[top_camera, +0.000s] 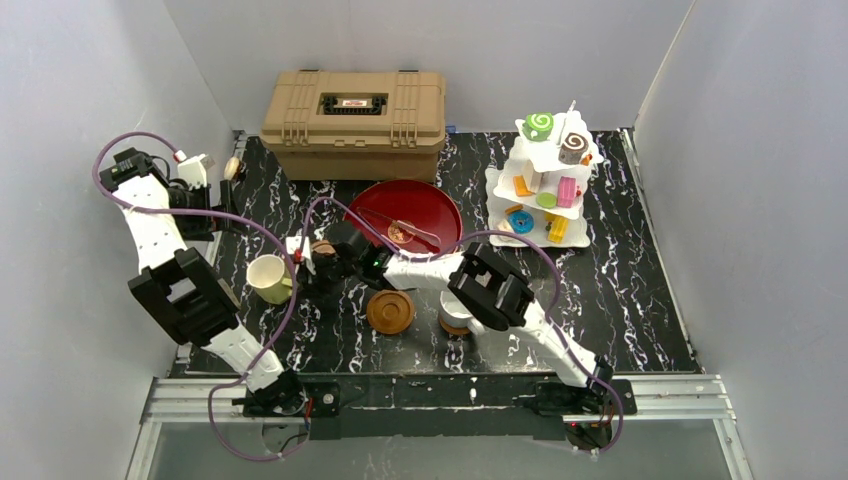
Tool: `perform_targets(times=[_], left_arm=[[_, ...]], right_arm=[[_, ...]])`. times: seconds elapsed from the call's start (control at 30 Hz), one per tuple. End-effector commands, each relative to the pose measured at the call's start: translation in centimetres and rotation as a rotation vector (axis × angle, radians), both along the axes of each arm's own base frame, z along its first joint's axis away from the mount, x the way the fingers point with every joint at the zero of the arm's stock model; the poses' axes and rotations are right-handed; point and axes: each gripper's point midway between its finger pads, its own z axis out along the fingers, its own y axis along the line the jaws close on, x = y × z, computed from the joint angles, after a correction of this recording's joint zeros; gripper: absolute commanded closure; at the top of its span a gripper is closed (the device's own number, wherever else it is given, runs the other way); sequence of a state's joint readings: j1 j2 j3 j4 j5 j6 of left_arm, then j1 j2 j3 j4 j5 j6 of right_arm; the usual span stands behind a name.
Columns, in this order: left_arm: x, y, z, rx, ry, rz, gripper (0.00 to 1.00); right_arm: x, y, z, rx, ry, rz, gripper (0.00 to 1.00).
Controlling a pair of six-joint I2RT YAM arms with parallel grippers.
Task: Serve the afternoon tea
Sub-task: Pick up the cup at the center of the board, then place the cup on the coaster.
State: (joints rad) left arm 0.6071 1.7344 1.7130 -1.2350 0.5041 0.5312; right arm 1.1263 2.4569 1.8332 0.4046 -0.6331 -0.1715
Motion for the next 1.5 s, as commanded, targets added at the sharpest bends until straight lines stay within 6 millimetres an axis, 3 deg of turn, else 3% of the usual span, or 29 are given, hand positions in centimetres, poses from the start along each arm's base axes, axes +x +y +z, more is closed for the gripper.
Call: perform_targets(times=[0.0,0.17,0.27,0.37,0.43,0.5,0.57,0.6,0.8,1.17,1.47], left_arm=[[-0.5,-0.1,0.8,0.005,-0.009,-0.004,0.06],[-0.6,-0.1,0.5,-0.002,-0.003,-0.007,0.07],[-0.7,0.0,0.5,-0.002,-0.004,-0.007,0.07],[-0.8,0.2,0.4,-0.004,-0.005,-0.003,0.08],[-0.9,0.1,0.4,-0.008,-0.004,-0.003,0.08],[-0.9,0.0,0.6,-0.010,-0.008,-0.004,0.09],[-1.0,-0.1,0.8,-0.012,-0.014,-0.006,0.09],[-1.0,-0.2,0.9,-0.013,-0.017,-0.007,0.09],[-1.5,-1.1,1.8,-0.026,-0.041,-0.009,0.10],[-2.2,-2.1,3.2,-0.031,-0.081,-0.004,0.04],[-2.6,-2.8,3.7,-0.045,-0.090,-0.004,0.02]], right_arm=[[0.1,0.9,6.4,0.104,-0.057,-0.055,0.58],[1.5,2.3,6.4,0.052,-0.079,-0.138,0.56],[2.0,2.4,5.9,0.021,-0.074,-0.172,0.61],[2.6,2.1,5.7,-0.005,-0.073,-0.216,0.75],[2.8,1.8,6.0,-0.005,-0.079,-0.233,0.99],[3.0,1.2,6.6,0.007,-0.078,-0.263,0.99],[2.8,0.0,6.6,0.009,-0.076,-0.288,0.99],[2.8,-0.7,8.1,0.037,-0.086,-0.300,0.99],[2.0,-5.3,11.8,0.132,-0.106,-0.380,0.99],[1.5,-10.6,14.0,0.103,-0.095,-0.479,0.99],[0.9,-15.7,13.6,0.078,-0.096,-0.565,0.99]])
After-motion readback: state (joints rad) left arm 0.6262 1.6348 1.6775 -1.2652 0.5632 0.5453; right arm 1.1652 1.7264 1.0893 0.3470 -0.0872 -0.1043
